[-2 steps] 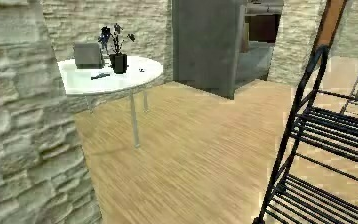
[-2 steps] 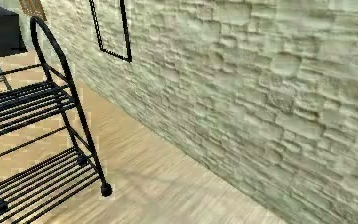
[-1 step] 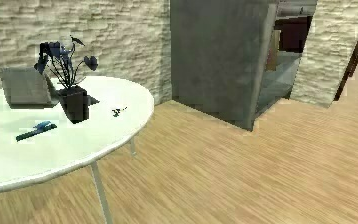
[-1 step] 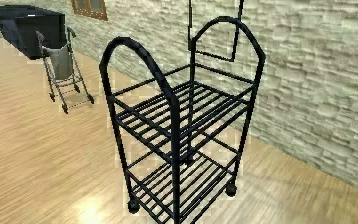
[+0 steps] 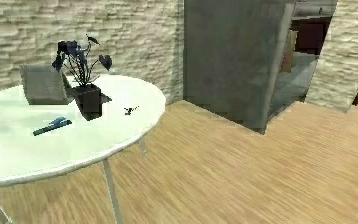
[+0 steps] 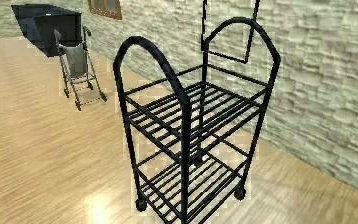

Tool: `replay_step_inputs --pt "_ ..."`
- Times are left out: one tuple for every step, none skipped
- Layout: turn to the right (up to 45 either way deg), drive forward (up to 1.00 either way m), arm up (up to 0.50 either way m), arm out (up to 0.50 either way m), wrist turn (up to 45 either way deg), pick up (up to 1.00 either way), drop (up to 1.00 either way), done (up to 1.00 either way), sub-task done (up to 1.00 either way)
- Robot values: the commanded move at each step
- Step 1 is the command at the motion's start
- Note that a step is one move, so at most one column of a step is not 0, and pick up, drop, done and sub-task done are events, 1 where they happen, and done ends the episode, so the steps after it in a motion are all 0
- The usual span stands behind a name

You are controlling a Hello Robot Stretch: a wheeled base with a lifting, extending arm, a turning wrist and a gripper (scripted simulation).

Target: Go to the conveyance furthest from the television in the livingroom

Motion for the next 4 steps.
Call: replay_step_inputs --pt "0.0 0.25 0.0 0.0 0.0 0.0 0.0 0.0 0.0" --pt "45.0 0.0 0.0 0.0 0.0 0.0 0.0 0.0 0.0" --pt "0.0 1.0 0.0 0.0 0.0 0.0 0.0 0.0 0.0" --pt "21.0 0.0 0.0 0.0 0.0 0.0 0.0 0.0 0.0"
